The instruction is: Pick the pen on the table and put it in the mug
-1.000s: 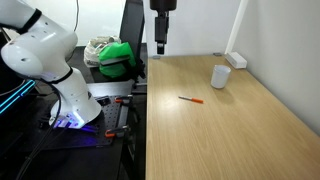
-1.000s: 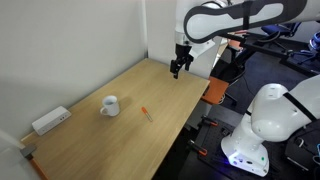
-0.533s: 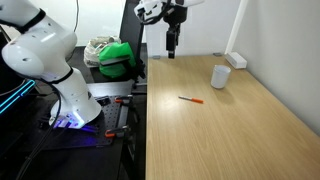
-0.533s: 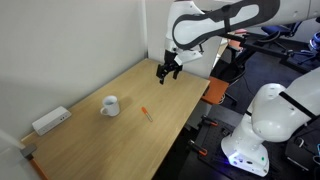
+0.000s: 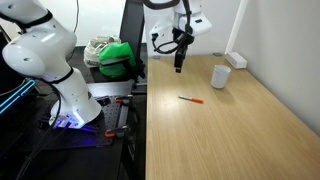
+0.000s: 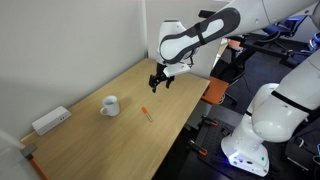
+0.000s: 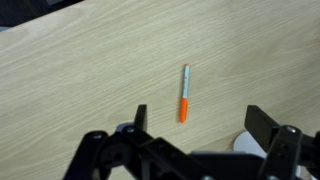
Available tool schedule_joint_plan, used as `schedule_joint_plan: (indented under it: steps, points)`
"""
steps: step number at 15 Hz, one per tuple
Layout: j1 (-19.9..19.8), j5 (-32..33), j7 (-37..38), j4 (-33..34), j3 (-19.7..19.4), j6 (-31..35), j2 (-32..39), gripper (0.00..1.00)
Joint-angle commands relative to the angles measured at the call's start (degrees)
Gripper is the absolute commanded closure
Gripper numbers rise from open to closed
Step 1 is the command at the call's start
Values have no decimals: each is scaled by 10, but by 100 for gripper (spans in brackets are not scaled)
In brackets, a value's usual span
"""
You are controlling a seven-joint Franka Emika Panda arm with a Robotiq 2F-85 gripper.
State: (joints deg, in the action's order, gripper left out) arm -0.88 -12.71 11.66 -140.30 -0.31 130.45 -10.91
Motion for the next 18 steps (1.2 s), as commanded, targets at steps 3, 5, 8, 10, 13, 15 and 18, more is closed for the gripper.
schedule_joint_plan:
  steps: [3,5,8,10,13,15,18]
  points:
    - [0,0,0,8,0,0,17,0]
    - [0,0,0,11,0,0,17,0]
    - [2,-8,0,17,0,3,27,0]
    - [1,2,25,25,5,25,46,0]
    - [5,5,39,33,10,58,74,0]
    - [8,9,46,38,13,84,97,0]
    - [14,7,46,53,17,108,139,0]
